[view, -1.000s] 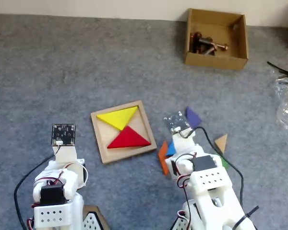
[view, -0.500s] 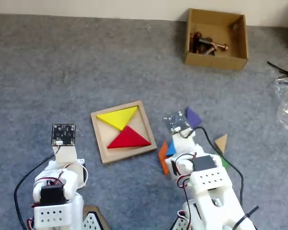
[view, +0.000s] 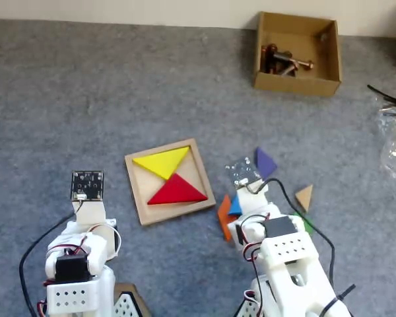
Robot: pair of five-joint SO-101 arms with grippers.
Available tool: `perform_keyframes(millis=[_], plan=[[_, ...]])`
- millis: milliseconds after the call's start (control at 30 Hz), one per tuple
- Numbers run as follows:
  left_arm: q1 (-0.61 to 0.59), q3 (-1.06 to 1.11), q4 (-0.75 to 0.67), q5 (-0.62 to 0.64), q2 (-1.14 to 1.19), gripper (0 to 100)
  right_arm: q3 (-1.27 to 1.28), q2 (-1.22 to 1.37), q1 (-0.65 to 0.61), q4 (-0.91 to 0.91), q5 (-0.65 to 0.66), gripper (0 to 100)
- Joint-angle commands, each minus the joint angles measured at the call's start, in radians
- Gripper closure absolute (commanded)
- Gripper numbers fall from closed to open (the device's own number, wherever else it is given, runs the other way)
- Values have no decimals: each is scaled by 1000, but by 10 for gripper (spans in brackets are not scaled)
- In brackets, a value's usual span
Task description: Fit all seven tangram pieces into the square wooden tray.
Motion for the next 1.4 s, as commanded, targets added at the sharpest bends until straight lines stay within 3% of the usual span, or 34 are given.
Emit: perform_keyframes(millis=[0, 1367], plan=[[-8, 21, 8, 3, 7, 995, -12, -27, 10, -18, -3, 871], [-8, 21, 8, 3, 7, 995, -4, -27, 12, -54, -2, 871]])
